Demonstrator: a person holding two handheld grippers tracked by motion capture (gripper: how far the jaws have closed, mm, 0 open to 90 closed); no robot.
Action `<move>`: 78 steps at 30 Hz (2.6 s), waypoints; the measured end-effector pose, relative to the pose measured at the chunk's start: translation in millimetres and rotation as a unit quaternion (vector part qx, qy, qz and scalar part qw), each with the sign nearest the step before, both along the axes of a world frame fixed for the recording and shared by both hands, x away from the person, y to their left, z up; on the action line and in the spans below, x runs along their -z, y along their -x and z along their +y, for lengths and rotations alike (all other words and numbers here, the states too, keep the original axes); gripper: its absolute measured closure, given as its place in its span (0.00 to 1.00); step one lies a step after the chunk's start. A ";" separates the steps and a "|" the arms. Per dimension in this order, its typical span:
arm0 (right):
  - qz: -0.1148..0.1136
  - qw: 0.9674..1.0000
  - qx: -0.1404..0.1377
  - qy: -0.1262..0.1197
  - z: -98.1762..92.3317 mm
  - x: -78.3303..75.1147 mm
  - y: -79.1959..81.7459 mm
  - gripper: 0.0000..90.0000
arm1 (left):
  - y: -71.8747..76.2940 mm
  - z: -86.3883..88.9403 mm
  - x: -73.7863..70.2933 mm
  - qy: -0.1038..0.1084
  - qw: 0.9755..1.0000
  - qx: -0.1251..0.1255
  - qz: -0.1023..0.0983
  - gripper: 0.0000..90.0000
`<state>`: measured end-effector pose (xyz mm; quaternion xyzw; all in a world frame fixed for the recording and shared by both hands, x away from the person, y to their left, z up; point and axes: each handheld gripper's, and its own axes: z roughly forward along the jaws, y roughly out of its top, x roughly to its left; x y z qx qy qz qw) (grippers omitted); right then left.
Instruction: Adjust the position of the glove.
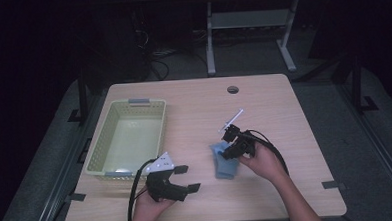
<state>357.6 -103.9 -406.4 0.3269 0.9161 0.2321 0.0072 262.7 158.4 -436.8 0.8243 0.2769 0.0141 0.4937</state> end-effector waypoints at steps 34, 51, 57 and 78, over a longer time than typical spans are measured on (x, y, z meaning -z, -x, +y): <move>0.004 1.000 0.007 -0.028 1.3 8.2 9.0 0.78 | -0.9 3.8 -2.8 0.014 1.000 -0.008 0.004 0.23; -0.001 0.991 0.098 -0.096 -55.3 1.7 26.4 0.40 | -12.0 -23.3 -12.5 0.005 0.999 -0.032 0.013 0.26; 0.007 0.985 0.134 -0.107 -67.3 3.0 29.8 0.38 | -37.2 -42.9 -4.8 0.023 0.993 -0.075 0.090 0.28; 0.066 0.965 0.203 -0.156 -68.5 39.3 26.4 0.45 | -75.6 -73.4 33.9 0.033 0.962 -0.118 0.246 0.40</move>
